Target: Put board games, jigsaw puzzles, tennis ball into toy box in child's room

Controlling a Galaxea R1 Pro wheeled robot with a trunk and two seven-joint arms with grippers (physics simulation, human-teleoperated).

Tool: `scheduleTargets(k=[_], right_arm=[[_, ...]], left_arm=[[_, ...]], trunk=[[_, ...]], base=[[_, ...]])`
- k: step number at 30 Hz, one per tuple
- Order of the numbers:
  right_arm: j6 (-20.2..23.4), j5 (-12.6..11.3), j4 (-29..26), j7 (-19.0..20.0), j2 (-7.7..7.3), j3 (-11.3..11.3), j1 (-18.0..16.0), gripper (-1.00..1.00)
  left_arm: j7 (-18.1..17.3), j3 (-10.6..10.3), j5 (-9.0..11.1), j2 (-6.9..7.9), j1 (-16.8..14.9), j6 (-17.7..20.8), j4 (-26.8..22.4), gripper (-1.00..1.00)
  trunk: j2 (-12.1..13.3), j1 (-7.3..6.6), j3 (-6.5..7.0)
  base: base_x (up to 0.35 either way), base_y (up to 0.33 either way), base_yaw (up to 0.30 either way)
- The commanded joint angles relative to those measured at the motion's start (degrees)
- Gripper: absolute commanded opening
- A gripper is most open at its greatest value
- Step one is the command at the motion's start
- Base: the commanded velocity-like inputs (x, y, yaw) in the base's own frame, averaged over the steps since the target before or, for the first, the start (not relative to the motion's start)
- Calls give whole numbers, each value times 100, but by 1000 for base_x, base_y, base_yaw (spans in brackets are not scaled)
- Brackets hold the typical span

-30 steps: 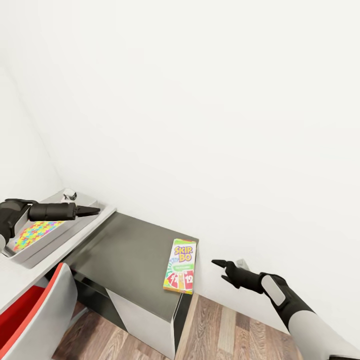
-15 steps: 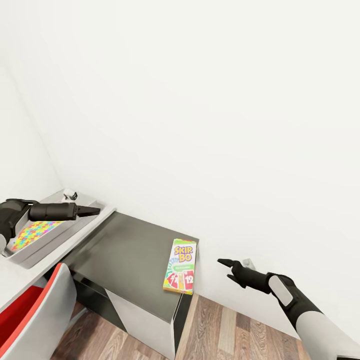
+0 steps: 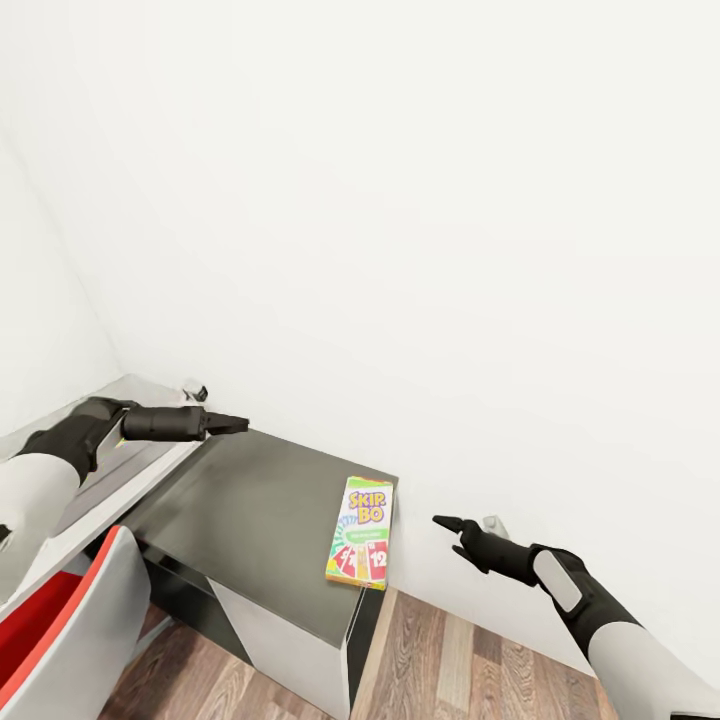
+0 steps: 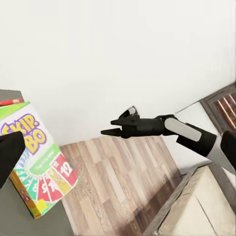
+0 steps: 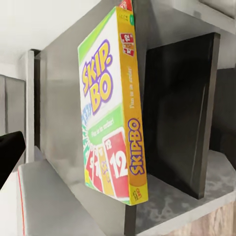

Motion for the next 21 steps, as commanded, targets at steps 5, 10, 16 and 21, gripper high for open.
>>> scheduleTargets(k=[5, 10, 16, 21], right_arm=[[-74, -13, -7, 9, -20, -3, -2, 100], [-96, -8, -8, 11, -18, 5, 0, 100], [-109, -6, -9, 13, -4, 8, 1, 100], [-213, -7, -9, 13, 2, 13, 0, 100]], left_arm=[[-14, -78, 19, -612, -4, 91, 0, 100], [-14, -79, 28, -730, 0, 79, 0, 100], [-14, -75, 50, -780, 15, 64, 7, 100], [-14, -58, 67, -751, 49, 43, 8, 100]], trunk=[[-211, 112, -100], [-412, 222, -190], [-653, 354, -297], [-853, 464, -387]], base=[[0, 0, 0], [0, 0, 0], [0, 0, 0], [0, 0, 0]])
